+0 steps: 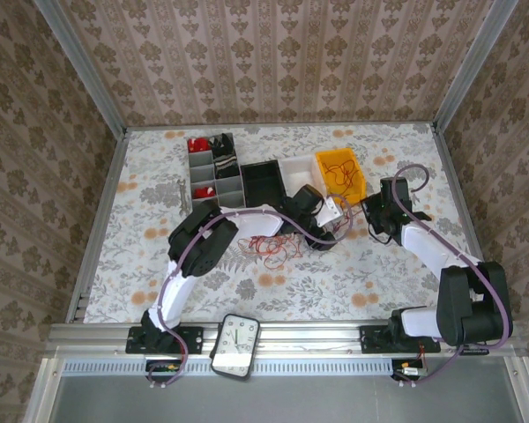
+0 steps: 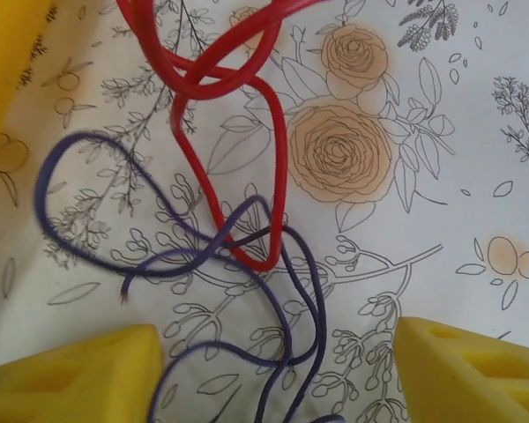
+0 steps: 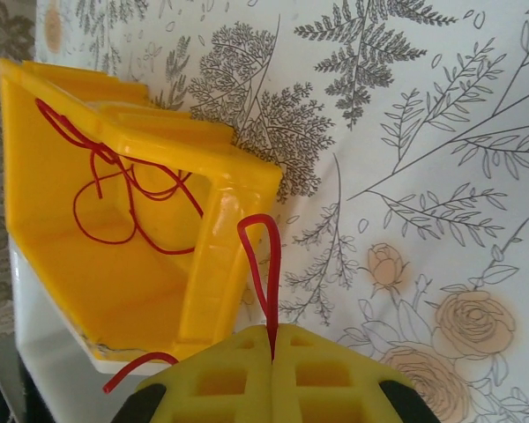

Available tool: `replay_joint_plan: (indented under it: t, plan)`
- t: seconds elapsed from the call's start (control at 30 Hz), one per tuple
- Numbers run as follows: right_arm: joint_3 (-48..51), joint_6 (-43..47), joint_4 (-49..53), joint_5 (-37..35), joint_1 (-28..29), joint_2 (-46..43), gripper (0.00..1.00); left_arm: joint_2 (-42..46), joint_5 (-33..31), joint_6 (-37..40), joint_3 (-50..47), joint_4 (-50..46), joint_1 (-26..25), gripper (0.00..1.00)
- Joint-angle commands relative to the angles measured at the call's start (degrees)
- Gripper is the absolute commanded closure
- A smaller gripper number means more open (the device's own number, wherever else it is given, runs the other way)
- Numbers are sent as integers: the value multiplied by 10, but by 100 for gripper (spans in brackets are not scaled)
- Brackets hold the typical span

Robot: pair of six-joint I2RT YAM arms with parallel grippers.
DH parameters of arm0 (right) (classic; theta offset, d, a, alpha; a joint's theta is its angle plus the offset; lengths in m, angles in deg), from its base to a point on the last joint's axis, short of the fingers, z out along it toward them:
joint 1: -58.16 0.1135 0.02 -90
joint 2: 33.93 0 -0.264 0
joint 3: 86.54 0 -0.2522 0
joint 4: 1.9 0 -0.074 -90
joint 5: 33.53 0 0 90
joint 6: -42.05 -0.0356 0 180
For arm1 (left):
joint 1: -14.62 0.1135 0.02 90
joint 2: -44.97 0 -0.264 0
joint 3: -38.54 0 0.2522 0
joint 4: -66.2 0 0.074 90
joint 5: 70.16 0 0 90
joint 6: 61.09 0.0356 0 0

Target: Untangle the cables

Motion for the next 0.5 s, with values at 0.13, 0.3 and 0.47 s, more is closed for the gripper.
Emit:
replay_joint_plan:
  t: [0.13, 0.3, 0.47]
  plan:
    - [-8, -27, -1, 5, 3, -13, 100, -49, -6, 31, 35, -50, -11, 61]
    - [-2, -21, 16, -10, 0, -36, 100, -51, -22, 23, 25, -41, -7, 100]
    - [-3, 6, 58, -46, -30, -76, 100, -7, -36, -1, -27, -14, 9, 100]
